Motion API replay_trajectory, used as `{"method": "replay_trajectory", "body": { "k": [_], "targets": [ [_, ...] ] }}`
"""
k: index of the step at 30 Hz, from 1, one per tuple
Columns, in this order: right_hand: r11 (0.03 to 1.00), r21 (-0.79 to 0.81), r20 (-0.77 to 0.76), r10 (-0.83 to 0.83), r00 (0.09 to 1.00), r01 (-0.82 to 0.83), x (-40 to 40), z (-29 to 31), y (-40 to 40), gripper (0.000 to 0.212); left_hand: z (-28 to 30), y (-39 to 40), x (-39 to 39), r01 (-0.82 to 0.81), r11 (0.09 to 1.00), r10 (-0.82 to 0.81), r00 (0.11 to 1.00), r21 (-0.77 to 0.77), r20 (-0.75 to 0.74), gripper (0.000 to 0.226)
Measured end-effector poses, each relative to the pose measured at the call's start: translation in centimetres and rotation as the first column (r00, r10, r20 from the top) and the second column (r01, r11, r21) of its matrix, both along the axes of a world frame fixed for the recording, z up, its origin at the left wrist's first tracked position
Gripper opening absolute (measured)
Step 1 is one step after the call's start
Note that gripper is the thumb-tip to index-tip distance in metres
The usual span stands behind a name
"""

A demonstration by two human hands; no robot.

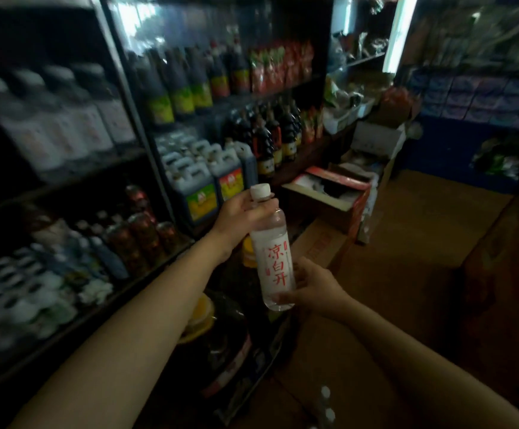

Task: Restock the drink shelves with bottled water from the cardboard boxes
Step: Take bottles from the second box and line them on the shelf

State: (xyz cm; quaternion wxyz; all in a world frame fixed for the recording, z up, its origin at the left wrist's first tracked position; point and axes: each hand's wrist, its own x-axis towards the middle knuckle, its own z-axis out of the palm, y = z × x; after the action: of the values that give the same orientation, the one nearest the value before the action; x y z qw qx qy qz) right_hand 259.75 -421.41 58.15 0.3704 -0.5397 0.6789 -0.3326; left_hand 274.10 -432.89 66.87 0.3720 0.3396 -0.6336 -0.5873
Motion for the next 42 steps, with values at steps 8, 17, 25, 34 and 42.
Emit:
{"method": "replay_trajectory", "body": {
  "k": [8, 17, 25, 34, 42],
  "targets": [
    [0.984, -0.141, 0.012, 0.109, 0.994, -0.106, 8.7, 13.1, -3.7, 0.064, 14.5, -0.4, 9.1, -0.223, 0.973, 0.226, 0.973, -0.063, 0.039, 0.032],
    [0.942, -0.203, 0.017, 0.275, 0.961, -0.266, 19.5, 16.1, -9.5, 0.063, 17.3, -2.1, 20.6, -0.464, 0.881, 0.462, 0.886, -0.092, -0.039, 0.01],
    [0.919, -0.223, 0.044, 0.343, 0.938, -0.325, 31.3, 16.7, -17.9, 0.063, 18.1, -7.4, 33.9, -0.39, 0.908, 0.412, 0.899, -0.153, 0.149, 0.032],
    [0.909, -0.176, 0.052, 0.392, 0.919, -0.378, 41.5, 16.2, -27.1, 0.059, 17.0, -15.9, 43.5, -0.466, 0.863, 0.498, 0.85, -0.196, 0.174, 0.041],
    [0.925, -0.082, -0.059, 0.366, 0.929, -0.37, 45.8, 14.9, -34.6, 0.049, 15.4, -21.9, 46.3, -0.479, 0.84, 0.534, 0.814, -0.253, 0.231, 0.054]
  ]
}}
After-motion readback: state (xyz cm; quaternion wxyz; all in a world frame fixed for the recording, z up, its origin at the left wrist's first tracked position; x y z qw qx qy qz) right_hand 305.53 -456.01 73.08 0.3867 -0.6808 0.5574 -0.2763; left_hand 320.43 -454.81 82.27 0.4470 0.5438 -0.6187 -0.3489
